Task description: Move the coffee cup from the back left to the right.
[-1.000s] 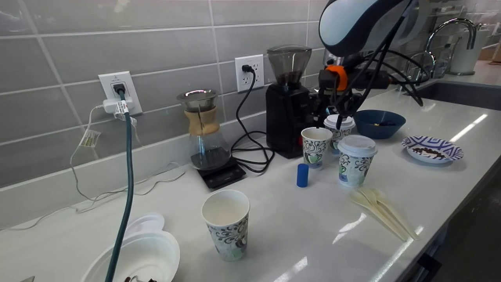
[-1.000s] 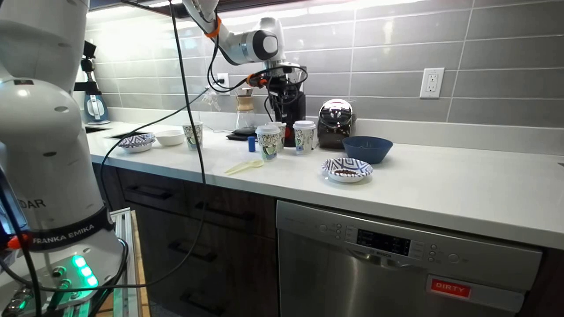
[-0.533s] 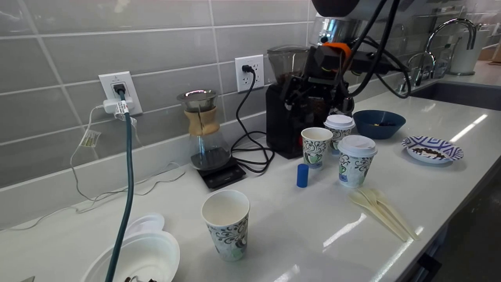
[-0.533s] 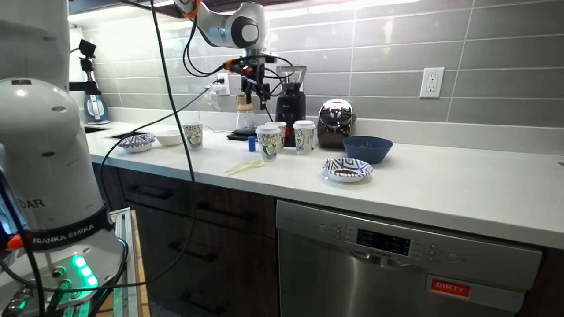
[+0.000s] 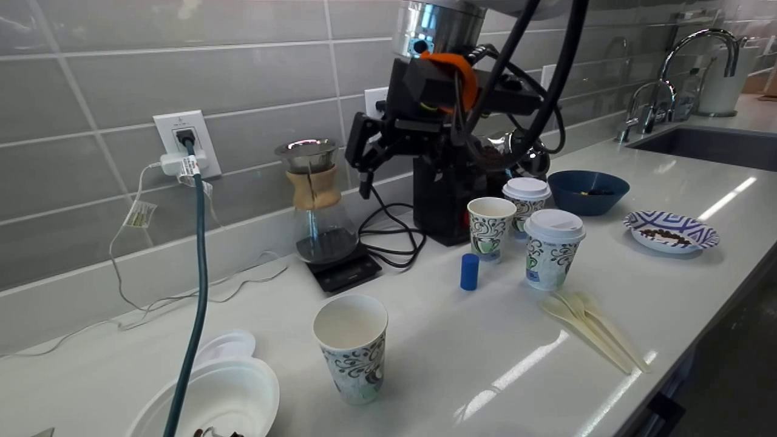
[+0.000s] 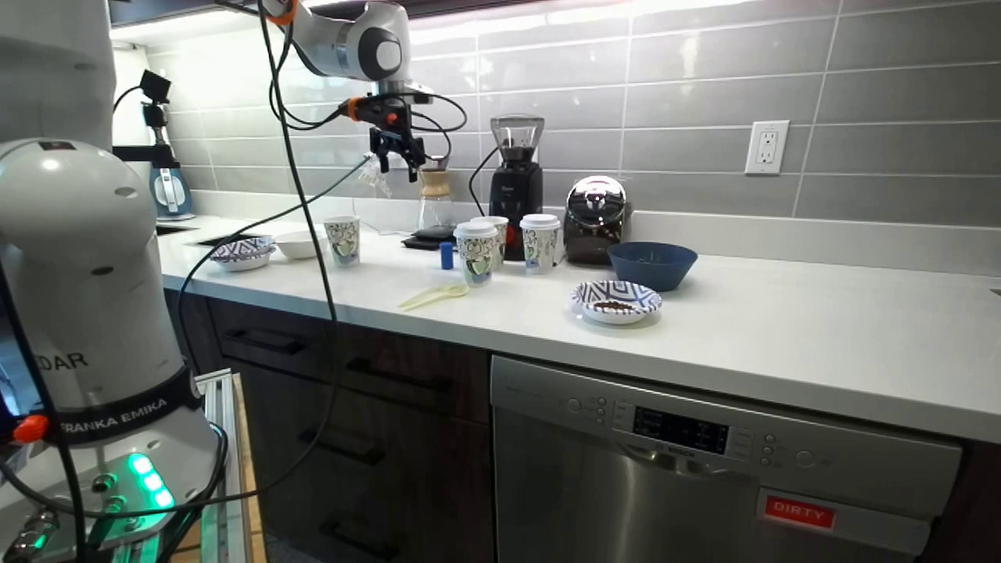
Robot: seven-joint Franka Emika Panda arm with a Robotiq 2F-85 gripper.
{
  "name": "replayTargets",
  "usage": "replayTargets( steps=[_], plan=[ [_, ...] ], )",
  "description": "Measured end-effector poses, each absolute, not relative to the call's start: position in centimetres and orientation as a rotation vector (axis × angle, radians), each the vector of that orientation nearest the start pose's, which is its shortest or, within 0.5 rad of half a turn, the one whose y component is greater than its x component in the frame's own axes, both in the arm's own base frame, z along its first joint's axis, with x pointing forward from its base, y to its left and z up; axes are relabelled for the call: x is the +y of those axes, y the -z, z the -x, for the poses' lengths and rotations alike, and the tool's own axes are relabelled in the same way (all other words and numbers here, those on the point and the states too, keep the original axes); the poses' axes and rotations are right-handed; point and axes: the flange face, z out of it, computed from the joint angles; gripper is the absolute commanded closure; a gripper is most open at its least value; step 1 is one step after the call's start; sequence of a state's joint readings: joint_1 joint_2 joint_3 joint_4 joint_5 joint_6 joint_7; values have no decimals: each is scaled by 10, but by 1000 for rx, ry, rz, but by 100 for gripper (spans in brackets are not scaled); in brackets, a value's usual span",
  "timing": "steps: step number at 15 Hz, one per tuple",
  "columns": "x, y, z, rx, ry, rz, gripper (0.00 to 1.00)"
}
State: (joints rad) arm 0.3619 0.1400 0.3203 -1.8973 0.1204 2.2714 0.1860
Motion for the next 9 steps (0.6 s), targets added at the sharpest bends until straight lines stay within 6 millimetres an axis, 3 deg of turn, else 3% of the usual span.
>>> replayTargets(
  steps=[4, 9],
  plan=[
    [415, -478, -456, -874, 336, 2725, 0],
    [415, -476, -456, -882, 333, 2723, 0]
  ],
)
